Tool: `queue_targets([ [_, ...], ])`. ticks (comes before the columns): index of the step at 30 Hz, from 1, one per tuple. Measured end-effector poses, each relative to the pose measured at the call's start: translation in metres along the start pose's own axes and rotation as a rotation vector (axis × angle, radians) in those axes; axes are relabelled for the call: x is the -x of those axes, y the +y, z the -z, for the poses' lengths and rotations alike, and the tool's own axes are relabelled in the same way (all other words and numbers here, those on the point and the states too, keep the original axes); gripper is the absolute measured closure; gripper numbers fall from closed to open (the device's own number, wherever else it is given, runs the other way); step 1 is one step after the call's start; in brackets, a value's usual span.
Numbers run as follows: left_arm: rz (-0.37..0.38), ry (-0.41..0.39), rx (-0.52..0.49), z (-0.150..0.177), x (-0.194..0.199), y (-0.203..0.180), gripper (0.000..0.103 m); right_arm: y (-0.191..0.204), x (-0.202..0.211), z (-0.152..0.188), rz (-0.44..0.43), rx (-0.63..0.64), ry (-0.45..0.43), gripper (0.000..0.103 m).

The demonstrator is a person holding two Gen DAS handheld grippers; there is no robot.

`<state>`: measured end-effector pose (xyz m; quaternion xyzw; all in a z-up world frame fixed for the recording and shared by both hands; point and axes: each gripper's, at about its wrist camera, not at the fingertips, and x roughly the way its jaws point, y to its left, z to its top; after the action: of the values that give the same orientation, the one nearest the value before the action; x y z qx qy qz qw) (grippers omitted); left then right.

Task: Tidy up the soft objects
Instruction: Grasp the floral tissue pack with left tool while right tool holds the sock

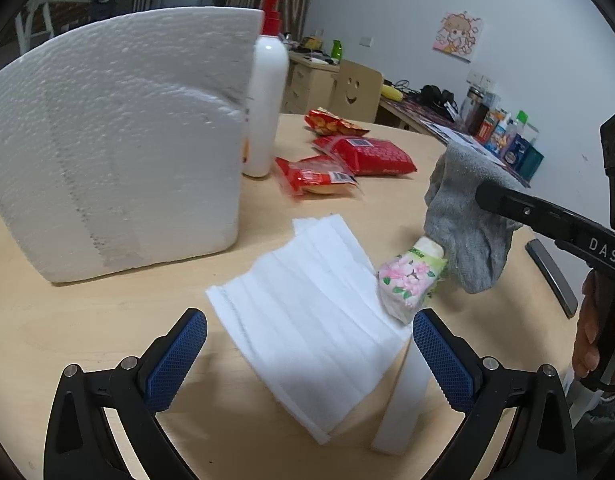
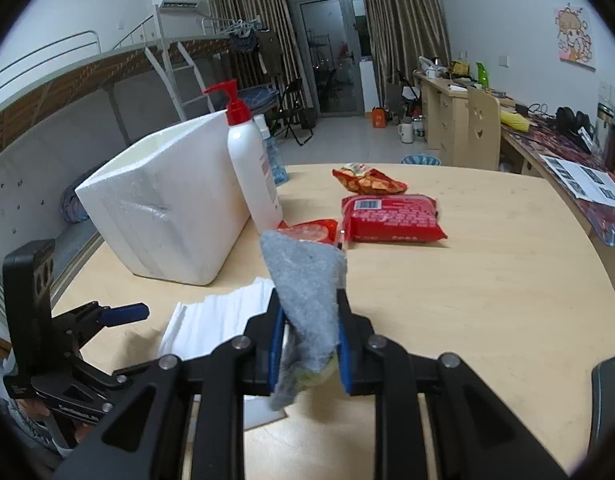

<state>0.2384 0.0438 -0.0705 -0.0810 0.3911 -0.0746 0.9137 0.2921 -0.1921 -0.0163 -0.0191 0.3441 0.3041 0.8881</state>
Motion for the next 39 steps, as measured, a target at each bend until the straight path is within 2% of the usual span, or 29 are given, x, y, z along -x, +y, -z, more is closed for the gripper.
queue_targets([
  [6, 0.0, 0.029, 0.021, -0.001, -0.008, -0.005, 0.0, -0.007, 0.009, 0.009, -0.002, -0.018, -0.013, 0.076],
  [8, 0.007, 0.011, 0.033, -0.003, -0.005, -0.007, 0.0, -0.009, 0.014, 0.011, -0.001, -0.03, -0.026, 0.076],
  [15, 0.088, -0.027, -0.098, -0.015, -0.002, -0.048, 0.0, -0.024, 0.038, 0.018, 0.0, -0.07, -0.086, 0.076],
  [18, 0.122, 0.011, -0.139, -0.019, -0.014, -0.061, 0.0, -0.03, 0.039, 0.023, -0.011, -0.092, -0.089, 0.076],
  [23, 0.125, 0.058, -0.124, -0.026, -0.032, -0.069, 0.002, -0.039, 0.043, 0.03, -0.021, -0.114, -0.098, 0.076],
  [26, 0.137, 0.084, -0.127, -0.029, -0.042, -0.074, 0.007, -0.047, 0.046, 0.033, -0.017, -0.135, -0.107, 0.076],
  [28, 0.141, 0.106, -0.138, -0.028, -0.048, -0.077, 0.014, -0.051, 0.048, 0.035, -0.014, -0.149, -0.11, 0.076],
  [35, 0.128, 0.138, -0.187, -0.026, -0.063, -0.088, 0.023, -0.058, 0.05, 0.04, -0.009, -0.164, -0.11, 0.076],
  [37, 0.121, 0.149, -0.196, -0.025, -0.067, -0.089, 0.033, -0.059, 0.051, 0.042, -0.01, -0.164, -0.108, 0.076],
  [39, 0.113, 0.154, -0.202, -0.024, -0.069, -0.09, 0.038, -0.059, 0.051, 0.042, -0.011, -0.165, -0.108, 0.076],
])
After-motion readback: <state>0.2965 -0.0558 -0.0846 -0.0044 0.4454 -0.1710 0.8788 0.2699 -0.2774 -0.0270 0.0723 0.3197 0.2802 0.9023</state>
